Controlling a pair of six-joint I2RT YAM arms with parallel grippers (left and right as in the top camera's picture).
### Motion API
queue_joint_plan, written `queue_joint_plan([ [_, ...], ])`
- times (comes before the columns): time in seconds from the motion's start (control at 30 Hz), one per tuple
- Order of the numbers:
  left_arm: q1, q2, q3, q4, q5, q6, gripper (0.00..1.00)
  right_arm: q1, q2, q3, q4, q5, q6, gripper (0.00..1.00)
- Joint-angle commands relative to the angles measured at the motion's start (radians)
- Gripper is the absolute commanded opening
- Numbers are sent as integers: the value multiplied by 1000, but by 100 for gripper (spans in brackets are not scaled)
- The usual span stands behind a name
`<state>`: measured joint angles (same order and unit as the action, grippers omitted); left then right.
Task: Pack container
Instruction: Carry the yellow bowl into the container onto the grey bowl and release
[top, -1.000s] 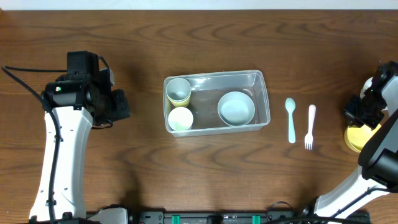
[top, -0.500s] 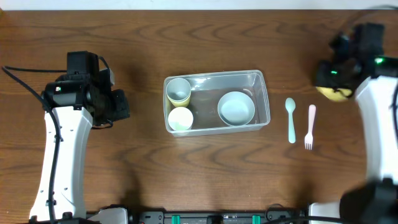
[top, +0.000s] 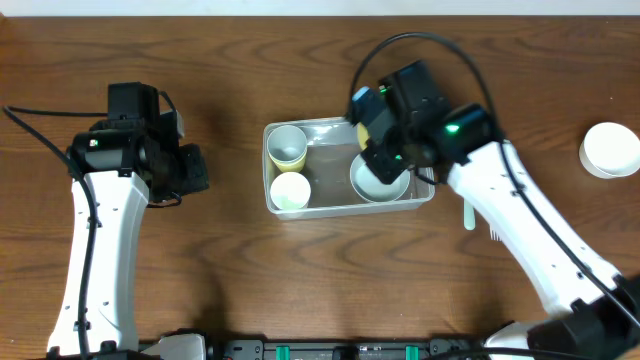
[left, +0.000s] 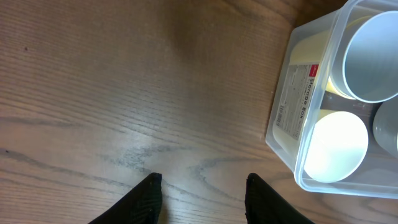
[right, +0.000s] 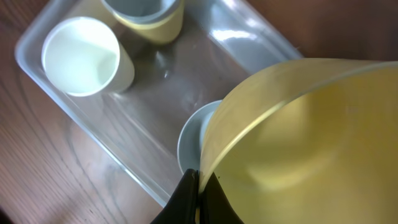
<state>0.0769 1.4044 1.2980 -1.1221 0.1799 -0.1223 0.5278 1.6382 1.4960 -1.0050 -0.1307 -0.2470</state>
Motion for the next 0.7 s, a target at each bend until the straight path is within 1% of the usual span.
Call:
queue_joint_plan([
  [0.0, 5, 0, 2, -6, -8, 18, 45, 14, 57, -4, -12, 29, -26, 1],
  [0.2, 5, 0, 2, -5, -8, 18, 44, 9, 142, -4, -44, 29, -27, 1],
  [0.43, 5, 0, 2, -5, -8, 18, 44, 9, 175, -5, -61, 29, -27, 1],
  [0.47, 5, 0, 2, -5, -8, 18, 44, 9, 175, -5, -63, 29, -27, 4],
  [0.5, 5, 0, 2, -5, -8, 18, 45, 8, 175, -5, -64, 29, -27, 14],
  [0.57, 5, 0, 2, -5, -8, 18, 44, 7, 175, -5, -66, 29, -27, 28],
  [0.67, 5, 0, 2, -5, -8, 18, 44, 7, 175, -5, -69, 30, -28, 34],
])
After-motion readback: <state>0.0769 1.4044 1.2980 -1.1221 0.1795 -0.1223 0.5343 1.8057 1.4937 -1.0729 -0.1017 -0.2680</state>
